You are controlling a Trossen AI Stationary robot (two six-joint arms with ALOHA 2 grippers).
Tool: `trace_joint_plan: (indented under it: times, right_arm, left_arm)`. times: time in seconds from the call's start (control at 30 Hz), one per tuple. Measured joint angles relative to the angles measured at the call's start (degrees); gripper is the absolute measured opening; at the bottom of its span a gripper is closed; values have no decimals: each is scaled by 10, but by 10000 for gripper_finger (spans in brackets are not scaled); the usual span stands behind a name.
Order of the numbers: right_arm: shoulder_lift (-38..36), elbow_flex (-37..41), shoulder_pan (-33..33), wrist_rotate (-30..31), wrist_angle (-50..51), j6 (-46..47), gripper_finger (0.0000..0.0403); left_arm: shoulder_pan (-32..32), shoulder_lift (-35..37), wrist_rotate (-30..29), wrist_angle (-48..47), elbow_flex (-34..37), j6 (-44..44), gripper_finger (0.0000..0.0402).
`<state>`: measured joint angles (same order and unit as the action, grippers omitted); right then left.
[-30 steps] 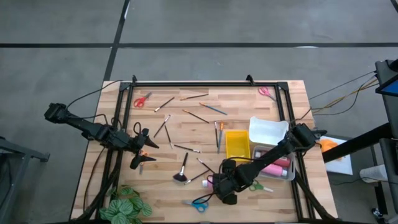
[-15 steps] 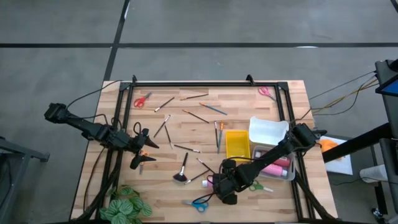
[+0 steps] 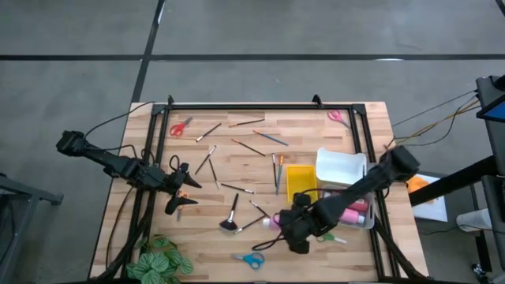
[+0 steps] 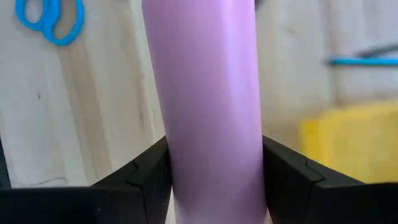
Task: Pick & Place Paint Supplies
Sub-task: Put the pink paint bottle into the gray bin
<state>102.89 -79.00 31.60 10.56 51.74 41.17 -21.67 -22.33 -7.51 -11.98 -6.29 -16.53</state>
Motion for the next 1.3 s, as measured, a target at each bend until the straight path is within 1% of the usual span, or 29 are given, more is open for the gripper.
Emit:
trace_joint_plan:
  times: [0.13, 0.33, 0.5, 0.63, 0.77, 0.93, 1.03, 1.3]
  right_arm:
    - [-51, 0, 13, 2, 83, 51, 194]
    - [-117, 0, 49, 17, 202, 131, 194]
    - [-159, 3, 88, 17, 298, 214, 194]
    - [-182, 14, 124, 17, 347, 286, 194]
    - [-203, 45, 154, 17, 350, 329, 194]
    - [-218, 104, 176, 11, 350, 371, 194]
    - [-229, 148, 183, -9, 343, 380, 194]
    - [-263, 261, 185, -36, 232, 380, 194]
  left_arm:
    - [0, 0, 0, -4, 0, 0, 300]
    - [0, 0, 0, -19, 0, 0, 300]
    - [0, 0, 0, -24, 0, 0, 300]
    - [0, 0, 0, -27, 0, 0, 300]
    - [0, 0, 0, -27, 0, 0, 300]
    - [0, 0, 0, -30, 0, 0, 300]
    - [0, 0, 0, -31, 0, 0, 300]
    - [0, 0, 0, -38, 0, 0, 300]
